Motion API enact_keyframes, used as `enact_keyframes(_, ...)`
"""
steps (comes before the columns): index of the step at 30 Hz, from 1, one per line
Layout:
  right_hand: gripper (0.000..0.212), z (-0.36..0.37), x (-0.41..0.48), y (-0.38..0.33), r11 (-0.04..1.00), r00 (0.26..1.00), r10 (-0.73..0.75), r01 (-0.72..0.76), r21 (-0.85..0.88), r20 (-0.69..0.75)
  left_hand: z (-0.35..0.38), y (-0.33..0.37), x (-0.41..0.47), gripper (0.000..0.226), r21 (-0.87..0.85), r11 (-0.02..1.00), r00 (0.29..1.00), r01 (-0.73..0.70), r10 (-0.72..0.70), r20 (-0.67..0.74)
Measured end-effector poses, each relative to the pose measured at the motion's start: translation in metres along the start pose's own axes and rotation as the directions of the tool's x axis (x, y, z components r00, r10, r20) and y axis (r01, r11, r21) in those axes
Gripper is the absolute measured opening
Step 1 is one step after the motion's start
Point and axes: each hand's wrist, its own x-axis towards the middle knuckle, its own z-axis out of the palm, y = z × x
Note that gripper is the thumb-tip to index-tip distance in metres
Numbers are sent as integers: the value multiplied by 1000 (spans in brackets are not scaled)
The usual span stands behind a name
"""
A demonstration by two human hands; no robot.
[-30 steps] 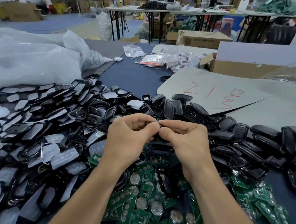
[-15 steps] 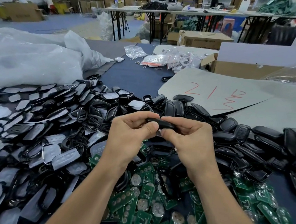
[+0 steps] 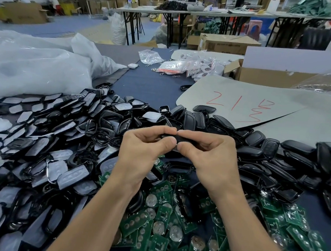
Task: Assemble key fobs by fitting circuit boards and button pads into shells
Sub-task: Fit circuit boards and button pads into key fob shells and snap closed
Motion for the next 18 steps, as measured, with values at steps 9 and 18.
enact_keyframes(9, 28, -3, 1, 0, 996, 985, 77, -67, -65, 153, 1, -8, -3, 29, 349, 930, 977, -111, 166, -132)
enact_keyframes(18, 18, 11, -7, -6, 891, 945, 288, -323, 318, 152, 12, 1, 0, 16, -96, 990, 992, 106, -112, -65)
